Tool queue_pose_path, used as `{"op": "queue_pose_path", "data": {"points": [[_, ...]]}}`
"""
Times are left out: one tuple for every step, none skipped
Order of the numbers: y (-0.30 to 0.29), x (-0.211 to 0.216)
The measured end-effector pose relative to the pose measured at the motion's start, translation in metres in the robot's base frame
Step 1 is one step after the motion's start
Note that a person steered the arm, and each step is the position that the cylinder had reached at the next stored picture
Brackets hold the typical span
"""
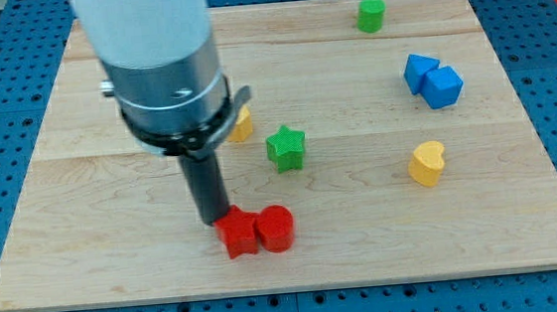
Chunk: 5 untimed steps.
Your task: Move the yellow hexagon to the center left of the board
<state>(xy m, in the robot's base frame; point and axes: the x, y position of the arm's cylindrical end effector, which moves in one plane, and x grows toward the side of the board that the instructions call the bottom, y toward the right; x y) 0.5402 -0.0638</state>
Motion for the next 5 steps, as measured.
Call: {"op": "queue_pose_path", "data": {"points": [[0.015,-0.001],[0.014,-0.005],[0.016,-0.012],[0.024,-0.037],[0.026,-0.069]]}}
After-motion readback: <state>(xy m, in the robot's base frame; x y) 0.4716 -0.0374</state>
